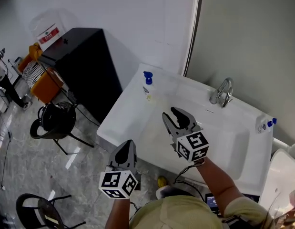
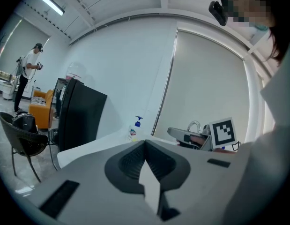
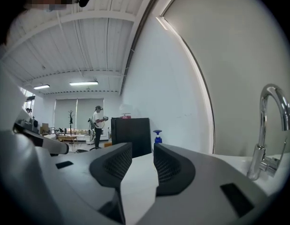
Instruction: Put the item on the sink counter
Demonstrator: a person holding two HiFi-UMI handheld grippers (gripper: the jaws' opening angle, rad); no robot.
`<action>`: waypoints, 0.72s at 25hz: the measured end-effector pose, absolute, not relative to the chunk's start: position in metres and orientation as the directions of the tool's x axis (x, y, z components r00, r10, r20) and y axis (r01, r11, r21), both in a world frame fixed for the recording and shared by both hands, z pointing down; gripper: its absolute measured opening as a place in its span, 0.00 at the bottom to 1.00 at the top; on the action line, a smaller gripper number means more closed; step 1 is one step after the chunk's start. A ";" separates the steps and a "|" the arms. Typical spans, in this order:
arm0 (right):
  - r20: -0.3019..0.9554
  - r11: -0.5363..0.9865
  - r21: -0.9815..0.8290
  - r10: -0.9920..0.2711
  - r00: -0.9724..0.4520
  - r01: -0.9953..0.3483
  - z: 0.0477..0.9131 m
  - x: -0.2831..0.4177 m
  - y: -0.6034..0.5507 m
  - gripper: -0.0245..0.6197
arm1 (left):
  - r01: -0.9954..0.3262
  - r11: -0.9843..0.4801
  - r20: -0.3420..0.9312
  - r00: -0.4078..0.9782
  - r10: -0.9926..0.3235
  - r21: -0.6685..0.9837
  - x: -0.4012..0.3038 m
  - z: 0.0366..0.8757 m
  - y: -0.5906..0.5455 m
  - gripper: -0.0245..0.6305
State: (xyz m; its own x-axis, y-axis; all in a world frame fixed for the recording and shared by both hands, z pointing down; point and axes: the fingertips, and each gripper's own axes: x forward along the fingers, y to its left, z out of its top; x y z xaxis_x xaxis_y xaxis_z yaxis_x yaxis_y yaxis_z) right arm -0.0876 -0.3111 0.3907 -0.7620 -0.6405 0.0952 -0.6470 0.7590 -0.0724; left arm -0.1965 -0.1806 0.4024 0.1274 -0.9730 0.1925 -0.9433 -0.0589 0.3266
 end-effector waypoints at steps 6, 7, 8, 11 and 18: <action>0.120 0.749 -0.119 -0.641 -0.758 -0.652 0.390 -0.070 -0.282 0.23 | -0.939 -0.084 0.179 0.151 -0.972 0.332 -0.188 0.401 -0.171 0.09; 0.125 0.749 -0.119 -0.640 -0.758 -0.652 0.391 -0.067 -0.277 0.23 | -0.939 -0.089 0.178 0.155 -0.972 0.333 -0.187 0.400 -0.170 0.09; 0.131 0.750 -0.114 -0.639 -0.758 -0.652 0.391 -0.064 -0.273 0.22 | -0.938 -0.093 0.177 0.160 -0.971 0.333 -0.185 0.400 -0.168 0.09; 0.147 0.744 -0.104 -0.645 -0.750 -0.660 0.394 -0.054 -0.261 0.21 | -0.936 -0.109 0.176 0.176 -0.968 0.336 -0.180 0.399 -0.164 0.09; 0.161 0.715 -0.109 -0.673 -0.722 -0.691 0.400 -0.031 -0.238 0.16 | -0.931 -0.141 0.161 0.205 -0.965 0.337 -0.171 0.397 -0.153 0.09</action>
State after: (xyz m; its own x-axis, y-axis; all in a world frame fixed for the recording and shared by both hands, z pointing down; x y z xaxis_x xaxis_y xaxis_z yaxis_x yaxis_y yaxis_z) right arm -0.0313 -0.2377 0.4002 -0.7218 -0.6731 0.1611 -0.6908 0.7148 -0.1087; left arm -0.1708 -0.1530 0.3972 0.2050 -0.9654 0.1612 -0.9307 -0.1413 0.3374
